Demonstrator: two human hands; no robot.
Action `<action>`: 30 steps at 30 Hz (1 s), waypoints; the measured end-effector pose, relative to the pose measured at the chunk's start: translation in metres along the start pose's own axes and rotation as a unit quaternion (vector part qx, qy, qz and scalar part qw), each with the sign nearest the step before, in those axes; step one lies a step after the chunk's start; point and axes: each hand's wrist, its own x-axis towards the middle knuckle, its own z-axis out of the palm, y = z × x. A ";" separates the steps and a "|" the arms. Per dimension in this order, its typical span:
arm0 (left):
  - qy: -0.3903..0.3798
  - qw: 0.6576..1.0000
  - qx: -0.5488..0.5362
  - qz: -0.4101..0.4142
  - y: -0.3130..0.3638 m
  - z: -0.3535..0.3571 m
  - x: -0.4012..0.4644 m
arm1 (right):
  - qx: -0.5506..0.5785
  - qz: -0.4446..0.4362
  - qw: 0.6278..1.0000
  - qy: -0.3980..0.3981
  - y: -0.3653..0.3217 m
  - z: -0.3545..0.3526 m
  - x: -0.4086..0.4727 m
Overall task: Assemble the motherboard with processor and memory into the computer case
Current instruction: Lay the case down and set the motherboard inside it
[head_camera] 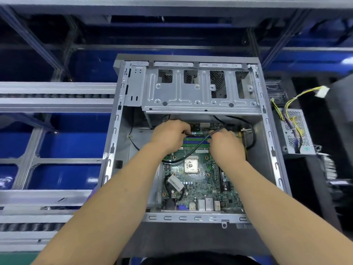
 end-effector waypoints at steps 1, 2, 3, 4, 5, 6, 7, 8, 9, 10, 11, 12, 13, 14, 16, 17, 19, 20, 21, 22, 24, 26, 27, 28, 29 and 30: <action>0.001 1.000 -0.005 -0.003 -0.001 0.001 0.001 | 0.004 -0.001 1.000 -0.003 0.000 -0.001 -0.001; 0.000 1.000 -0.007 -0.004 -0.001 0.002 0.001 | 0.009 -0.003 1.000 -0.003 0.000 -0.001 -0.003; 0.000 1.000 -0.009 -0.006 -0.002 0.002 0.001 | 0.015 -0.003 1.000 -0.003 0.001 -0.002 -0.005; -0.001 1.000 -0.012 -0.007 -0.002 0.003 0.002 | 0.030 0.002 1.000 -0.002 0.002 -0.004 -0.008; -0.003 1.000 -0.014 -0.006 -0.002 0.003 0.002 | 0.048 0.016 0.999 -0.001 0.003 -0.005 -0.012; -0.003 1.000 -0.016 -0.006 -0.002 0.004 0.003 | 0.062 0.034 0.997 0.006 0.005 -0.008 -0.016; -0.004 1.000 -0.019 -0.005 -0.002 0.005 0.003 | 0.058 0.057 0.997 0.008 0.007 -0.011 -0.020; -0.003 1.000 -0.022 -0.005 -0.001 0.005 0.003 | 0.033 0.078 0.996 -0.003 0.009 -0.015 -0.024; -0.001 1.000 -0.024 -0.006 -0.001 0.005 0.003 | -0.010 0.095 0.995 -0.029 0.011 -0.018 -0.026; 0.000 1.000 -0.025 -0.008 0.000 0.006 0.003 | -0.054 0.111 0.990 -0.064 0.013 -0.019 -0.029; 0.002 1.000 -0.026 -0.009 0.000 0.006 0.003 | -0.091 0.121 0.984 -0.098 0.013 -0.018 -0.030; 0.002 1.000 -0.026 -0.008 -0.001 0.006 0.002 | -0.116 0.125 0.978 -0.124 0.012 -0.018 -0.031; 0.003 1.000 -0.026 -0.007 -0.001 0.007 0.002 | -0.134 0.124 0.973 -0.140 0.010 -0.017 -0.029; 0.005 1.000 -0.025 -0.005 -0.001 0.008 0.001 | -0.150 0.119 0.970 -0.147 0.008 -0.017 -0.027; 0.012 1.000 -0.019 0.003 -0.002 0.009 0.000 | -0.181 0.104 0.966 -0.155 0.005 -0.018 -0.024; 0.015 1.000 -0.016 0.007 -0.003 0.010 0.000 | -0.197 0.096 0.963 -0.159 0.005 -0.018 -0.023; 0.019 1.000 -0.015 0.011 -0.005 0.012 0.000 | -0.232 0.082 0.956 -0.161 0.006 -0.016 -0.022; 0.020 1.000 -0.015 0.011 -0.005 0.012 0.000 | -0.248 0.076 0.952 -0.160 0.007 -0.015 -0.022; 0.021 1.000 -0.016 0.010 -0.006 0.013 0.001 | -0.259 0.072 0.950 -0.158 0.008 -0.015 -0.022; 0.022 1.000 -0.017 0.010 -0.006 0.013 0.001 | -0.266 0.070 0.949 -0.156 0.008 -0.014 -0.021; 0.025 0.999 -0.020 0.010 -0.006 0.014 0.000 | -0.268 0.072 0.949 -0.146 0.005 -0.015 -0.018; 0.028 0.999 -0.024 0.008 -0.007 0.015 -0.001 | -0.265 0.067 0.954 -0.125 -0.002 -0.019 -0.015; 0.031 0.999 -0.026 0.006 -0.007 0.016 0.000 | -0.258 0.060 0.958 -0.106 -0.006 -0.021 -0.015; 0.033 0.999 -0.027 0.004 -0.007 0.016 0.000 | -0.249 0.053 0.963 -0.090 -0.010 -0.024 -0.016; 0.035 0.999 -0.026 0.004 -0.006 0.017 0.001 | -0.238 0.046 0.967 -0.072 -0.014 -0.026 -0.015; 0.037 0.999 -0.025 0.006 -0.005 0.018 0.001 | -0.223 0.039 0.972 -0.055 -0.017 -0.027 -0.016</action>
